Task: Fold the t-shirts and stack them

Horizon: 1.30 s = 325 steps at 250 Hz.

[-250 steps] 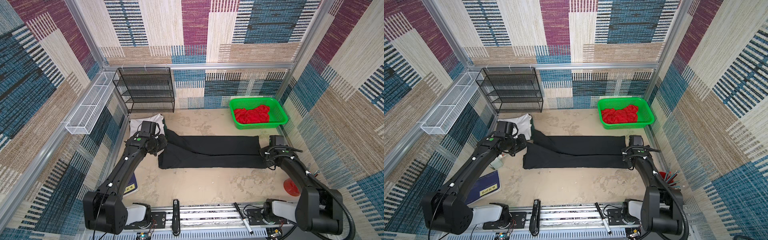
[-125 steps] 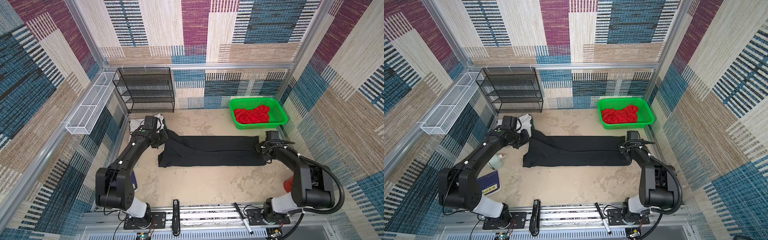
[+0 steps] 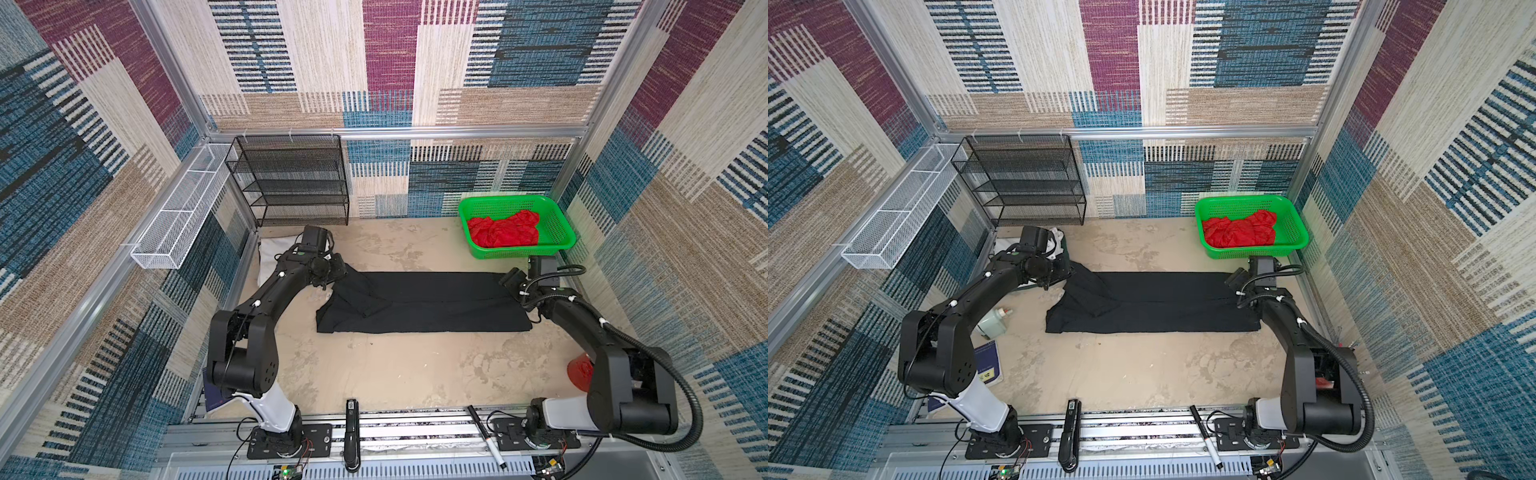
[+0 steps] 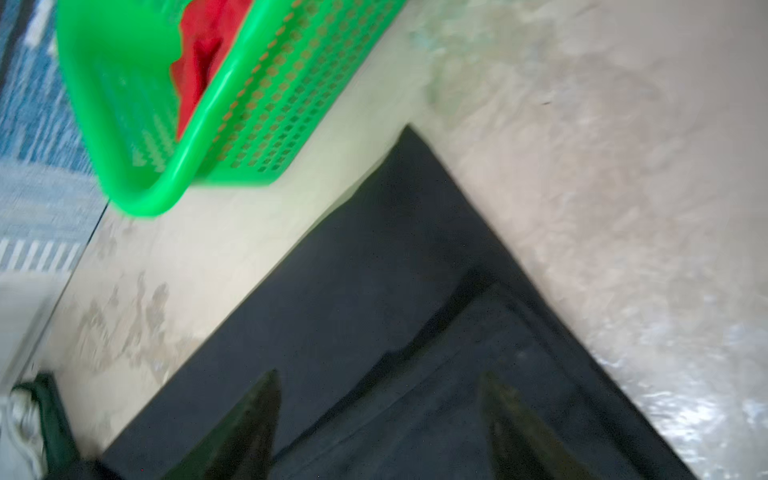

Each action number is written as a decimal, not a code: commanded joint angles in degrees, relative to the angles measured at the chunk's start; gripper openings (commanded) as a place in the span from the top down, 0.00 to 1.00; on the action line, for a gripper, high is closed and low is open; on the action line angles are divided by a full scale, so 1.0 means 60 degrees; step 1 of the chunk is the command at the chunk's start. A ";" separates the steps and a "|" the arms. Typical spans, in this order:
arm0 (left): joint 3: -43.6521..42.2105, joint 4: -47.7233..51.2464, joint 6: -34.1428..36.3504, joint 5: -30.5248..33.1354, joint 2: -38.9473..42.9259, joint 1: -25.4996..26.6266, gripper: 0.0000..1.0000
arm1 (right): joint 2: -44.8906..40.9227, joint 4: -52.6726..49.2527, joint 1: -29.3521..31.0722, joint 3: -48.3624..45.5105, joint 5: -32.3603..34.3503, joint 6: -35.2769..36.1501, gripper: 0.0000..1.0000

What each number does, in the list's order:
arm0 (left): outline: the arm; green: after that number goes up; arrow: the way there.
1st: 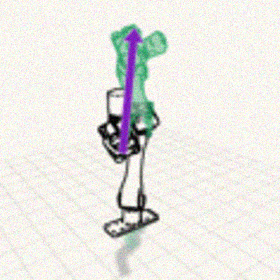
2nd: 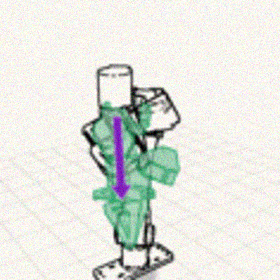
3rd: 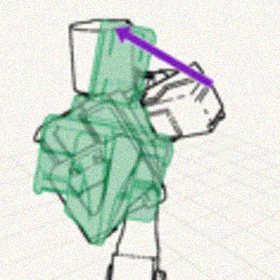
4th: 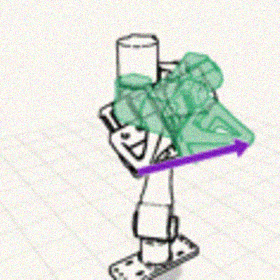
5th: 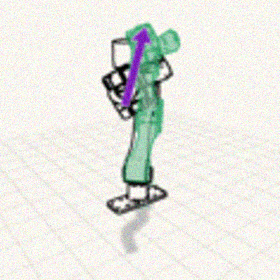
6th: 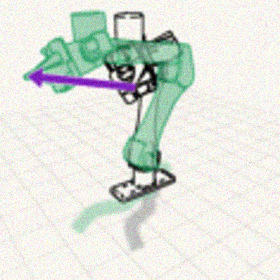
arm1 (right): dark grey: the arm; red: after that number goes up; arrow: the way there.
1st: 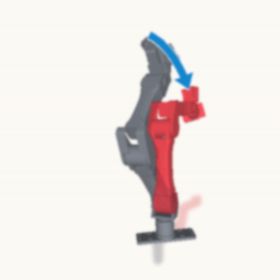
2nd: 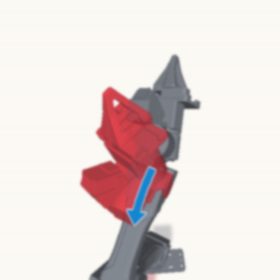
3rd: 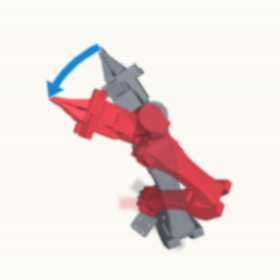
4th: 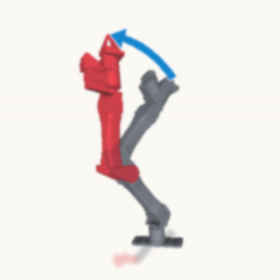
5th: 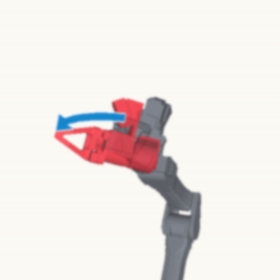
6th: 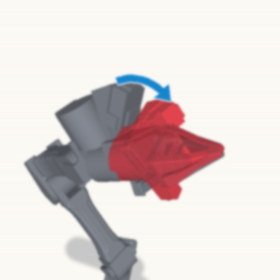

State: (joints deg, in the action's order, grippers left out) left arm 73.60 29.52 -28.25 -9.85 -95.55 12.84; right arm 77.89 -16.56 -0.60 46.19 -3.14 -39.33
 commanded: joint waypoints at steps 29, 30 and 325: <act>-0.0691 0.1331 0.0656 0.1051 0.0180 0.1973 0.57 | -0.0308 0.0426 0.0642 -0.1012 -0.1570 0.0193 0.23; -0.0700 0.1341 0.0668 0.1083 0.0171 0.1996 0.57 | -0.0316 0.0428 0.0642 -0.1045 -0.1571 0.0188 0.24; 0.3120 0.3390 0.3493 0.2885 -0.3095 0.2752 1.00 | 0.0506 0.0314 0.0540 -0.1705 -0.1158 0.0165 0.22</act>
State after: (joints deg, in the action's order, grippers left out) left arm 85.25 43.05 -14.37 4.14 -110.28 29.32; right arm 80.71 -14.59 2.76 36.67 -10.09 -38.72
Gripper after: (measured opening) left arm 0.066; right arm 0.780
